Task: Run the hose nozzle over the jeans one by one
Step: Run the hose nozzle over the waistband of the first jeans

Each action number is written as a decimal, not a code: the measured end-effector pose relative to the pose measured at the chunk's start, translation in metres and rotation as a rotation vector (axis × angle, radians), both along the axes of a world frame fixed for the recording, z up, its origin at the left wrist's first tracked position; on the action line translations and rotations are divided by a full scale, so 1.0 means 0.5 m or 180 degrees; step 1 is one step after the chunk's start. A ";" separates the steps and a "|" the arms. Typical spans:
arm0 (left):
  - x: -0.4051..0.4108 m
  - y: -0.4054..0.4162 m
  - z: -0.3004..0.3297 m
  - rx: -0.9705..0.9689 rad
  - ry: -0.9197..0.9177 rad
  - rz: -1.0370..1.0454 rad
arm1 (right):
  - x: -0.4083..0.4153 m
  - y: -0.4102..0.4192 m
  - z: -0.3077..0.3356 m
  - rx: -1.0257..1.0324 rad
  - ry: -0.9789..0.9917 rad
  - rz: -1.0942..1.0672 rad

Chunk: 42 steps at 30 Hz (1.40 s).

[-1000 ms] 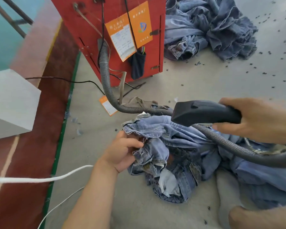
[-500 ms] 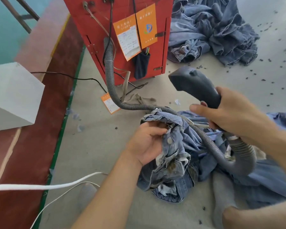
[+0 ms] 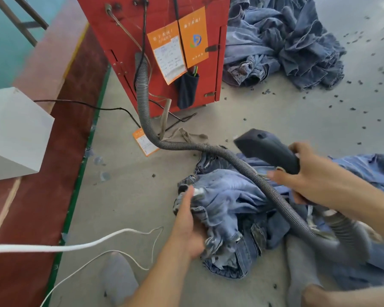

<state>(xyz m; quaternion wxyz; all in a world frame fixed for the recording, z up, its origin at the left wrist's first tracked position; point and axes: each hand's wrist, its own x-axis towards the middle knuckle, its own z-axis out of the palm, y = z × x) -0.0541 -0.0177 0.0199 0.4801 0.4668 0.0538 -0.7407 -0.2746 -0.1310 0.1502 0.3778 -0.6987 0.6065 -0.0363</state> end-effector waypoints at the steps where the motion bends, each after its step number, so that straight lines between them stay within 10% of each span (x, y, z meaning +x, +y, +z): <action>1: 0.016 0.016 -0.019 0.0166 -0.0186 -0.0064 | -0.016 -0.012 -0.006 0.0001 0.0098 0.0012; 7: 0.101 0.070 -0.070 0.0183 -0.1026 -0.0152 | -0.065 -0.081 -0.009 -0.0252 0.1043 0.1469; 13: 0.139 0.066 -0.064 -0.0128 0.0316 0.0644 | -0.002 -0.063 -0.057 -0.0744 0.1311 0.1796; 18: 0.133 0.051 -0.056 -0.0377 0.1021 -0.0215 | 0.004 -0.062 -0.073 -0.0670 0.1313 0.1874; 24: 0.107 -0.004 -0.071 0.0599 -0.0935 -0.0710 | -0.031 -0.073 -0.082 -0.0618 0.1240 0.1896; 31: 0.105 -0.001 -0.081 0.0461 -0.0305 0.0004 | -0.032 -0.073 -0.101 -0.0752 0.1333 0.2001; 38: 0.018 -0.032 -0.098 0.1153 -0.2125 -0.1083 | -0.032 -0.061 -0.069 -0.0782 0.0940 0.1841; 42: 0.021 -0.024 -0.110 0.1351 -0.1725 -0.1572 | -0.046 -0.062 -0.065 -0.0771 0.0836 0.1719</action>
